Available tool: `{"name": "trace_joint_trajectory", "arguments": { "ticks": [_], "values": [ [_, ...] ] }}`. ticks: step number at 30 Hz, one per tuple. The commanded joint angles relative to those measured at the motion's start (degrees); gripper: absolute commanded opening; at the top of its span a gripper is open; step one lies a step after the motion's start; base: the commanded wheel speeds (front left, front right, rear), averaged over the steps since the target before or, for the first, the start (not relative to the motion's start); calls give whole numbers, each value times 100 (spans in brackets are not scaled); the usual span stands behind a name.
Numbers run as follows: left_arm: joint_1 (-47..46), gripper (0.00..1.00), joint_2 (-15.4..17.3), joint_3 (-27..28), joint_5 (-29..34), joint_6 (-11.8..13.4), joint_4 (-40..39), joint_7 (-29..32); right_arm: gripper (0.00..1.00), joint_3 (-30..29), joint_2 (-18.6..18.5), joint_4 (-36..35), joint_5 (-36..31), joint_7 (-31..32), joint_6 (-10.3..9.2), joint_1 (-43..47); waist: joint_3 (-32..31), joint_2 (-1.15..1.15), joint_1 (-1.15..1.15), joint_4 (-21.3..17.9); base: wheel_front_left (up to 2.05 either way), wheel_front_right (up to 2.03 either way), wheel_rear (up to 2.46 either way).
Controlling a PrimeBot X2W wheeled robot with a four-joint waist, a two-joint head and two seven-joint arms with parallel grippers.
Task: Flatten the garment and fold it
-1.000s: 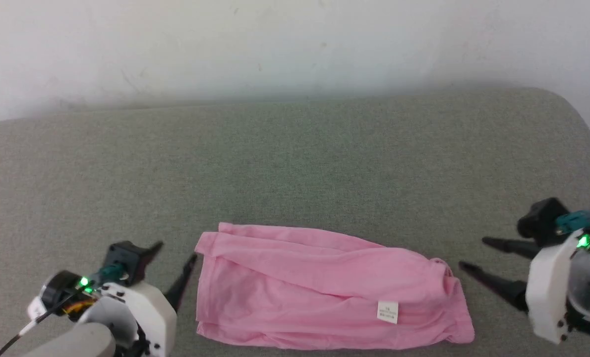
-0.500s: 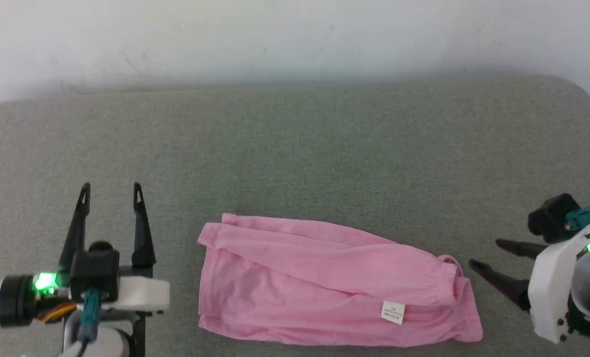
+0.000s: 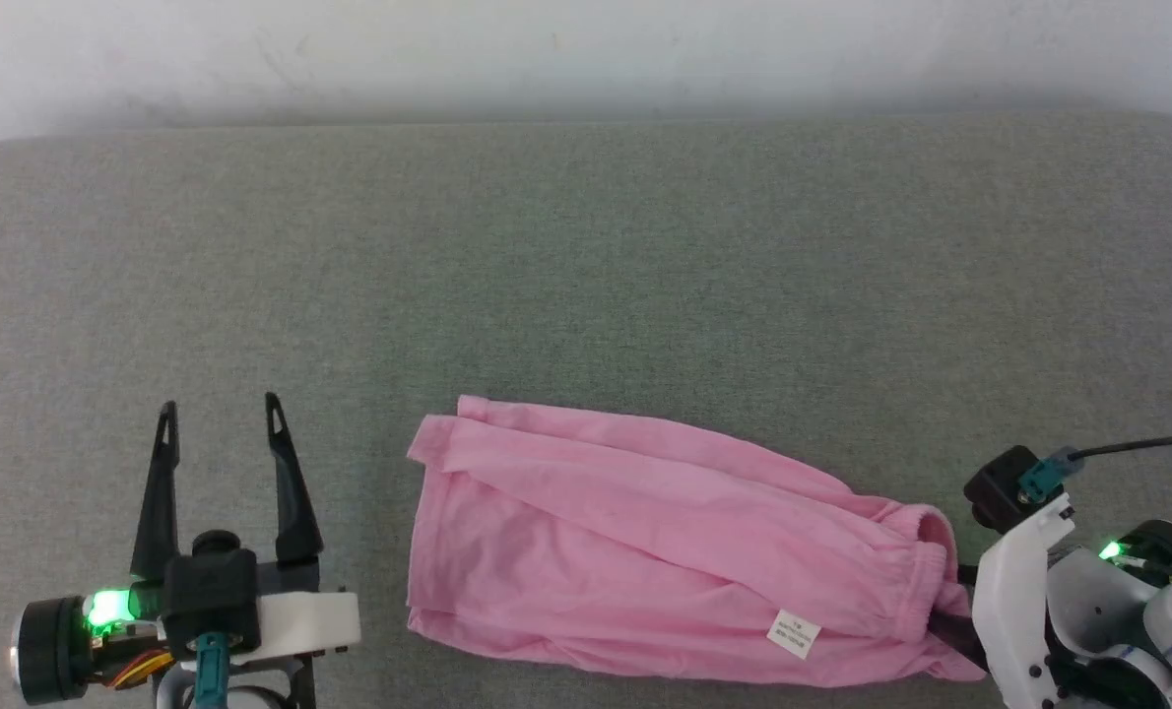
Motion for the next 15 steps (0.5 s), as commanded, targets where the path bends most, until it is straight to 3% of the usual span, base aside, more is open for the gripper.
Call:
{"name": "trace_joint_trajectory", "arguments": {
  "ticks": [1, 7, 8, 9, 10, 15],
  "values": [
    [50, 100, -94, 92, 127, -94, 39, -27, 100, 98, 115, 172, -25, 42, -12, -93, 56, 0, 0, 53, 0, 0, 0],
    [37, 100, -431, 344, 571, -343, 24, -27, 100, 457, 401, 731, 7, -115, -12, -244, 111, 0, 0, 77, 0, 0, 0],
    [61, 100, -464, 368, 643, -368, 17, -27, 76, 508, 426, 782, 26, -169, -12, -272, 105, 0, 0, 69, 0, 0, 0],
    [89, 100, -506, 410, 691, -376, -4, -27, 15, 547, 433, 789, 25, -276, -12, -317, 90, 0, 0, 51, 0, 0, 0],
    [128, 100, -529, 444, 736, -396, -27, -27, 0, 575, 428, 785, 28, -374, -12, -363, 71, 0, 0, 25, 0, 0, 0],
    [330, 100, -575, 538, 866, -575, -194, -27, 0, 503, 185, 634, 84, -803, -12, -599, -35, 0, 0, -78, 0, 0, 0]
  ]
}}
